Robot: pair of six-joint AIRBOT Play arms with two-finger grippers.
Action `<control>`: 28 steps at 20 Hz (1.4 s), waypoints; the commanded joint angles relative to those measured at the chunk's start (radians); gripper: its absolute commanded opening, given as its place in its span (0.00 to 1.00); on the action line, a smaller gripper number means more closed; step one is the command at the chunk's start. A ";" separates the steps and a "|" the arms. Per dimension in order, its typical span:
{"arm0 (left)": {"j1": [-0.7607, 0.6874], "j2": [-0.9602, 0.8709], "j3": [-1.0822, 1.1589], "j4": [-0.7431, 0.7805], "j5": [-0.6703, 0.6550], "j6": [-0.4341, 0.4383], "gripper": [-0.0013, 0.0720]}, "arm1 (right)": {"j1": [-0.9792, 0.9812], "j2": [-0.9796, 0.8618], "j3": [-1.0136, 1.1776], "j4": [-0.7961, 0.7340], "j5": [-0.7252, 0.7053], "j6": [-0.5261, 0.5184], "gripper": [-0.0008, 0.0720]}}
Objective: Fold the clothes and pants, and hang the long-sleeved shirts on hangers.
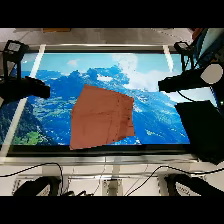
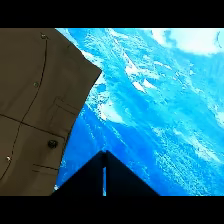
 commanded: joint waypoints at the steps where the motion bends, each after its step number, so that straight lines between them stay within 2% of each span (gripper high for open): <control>1: 0.000 0.000 0.000 -0.017 0.013 0.000 0.02 | -0.012 -0.011 -0.019 -0.094 0.042 -0.060 0.04; 4: 0.001 0.000 -0.004 -0.033 -0.024 -0.004 0.02 | -0.091 -0.019 -0.210 -0.020 0.173 -0.209 0.04; 5: 0.005 0.000 -0.010 -0.031 -0.051 -0.003 0.02 | -0.118 -0.019 -0.309 0.057 0.196 -0.253 0.04; 7: 0.005 0.000 -0.031 -0.029 -0.117 -0.003 0.02 | -0.150 -0.019 -0.503 0.237 0.159 -0.272 0.04; 8: 0.005 0.000 -0.046 -0.031 -0.145 -0.003 0.02 | -0.150 -0.019 -0.589 0.318 0.095 -0.271 0.12; 9: 0.005 0.000 -0.068 -0.030 -0.174 -0.003 0.07 | -0.144 -0.020 -0.670 0.404 0.007 -0.271 0.39; 10: 0.005 0.000 -0.095 -0.030 -0.194 -0.003 0.26 | -0.133 -0.020 -0.737 0.492 -0.085 -0.271 0.60; 11: 0.005 0.000 -0.128 -0.030 -0.202 -0.009 0.51 | -0.122 -0.021 -0.786 0.569 -0.163 -0.270 0.60; 12: 0.005 0.000 -0.163 -0.031 -0.201 -0.019 0.58 | -0.112 -0.024 -0.821 0.631 -0.224 -0.268 0.60; 14: 0.005 0.000 -0.230 -0.035 -0.201 -0.020 0.57 | -0.104 -0.068 -0.839 0.706 -0.267 -0.245 0.61; 18: 0.006 0.000 -0.348 -0.089 -0.196 -0.057 0.57 | -0.104 -0.225 -0.839 0.888 -0.257 -0.241 0.60; 22: 0.026 0.000 -0.388 -0.171 -0.174 -0.056 0.57 | -0.104 -0.327 -0.839 0.924 -0.186 -0.242 0.60; 25: 0.124 0.000 -0.394 -0.190 -0.177 -0.052 0.57 | -0.092 -0.334 -0.839 0.963 -0.201 -0.270 0.60; 26: 0.172 0.000 -0.404 -0.194 -0.184 -0.041 0.57 | -0.081 -0.334 -0.839 0.985 -0.208 -0.289 0.55; 27: 0.221 0.000 -0.418 -0.201 -0.196 -0.024 0.57 | -0.066 -0.333 -0.839 0.997 -0.227 -0.304 0.45; 28: 0.280 0.000 -0.440 -0.224 -0.214 0.006 0.57 | -0.049 -0.333 -0.839 1.004 -0.250 -0.323 0.44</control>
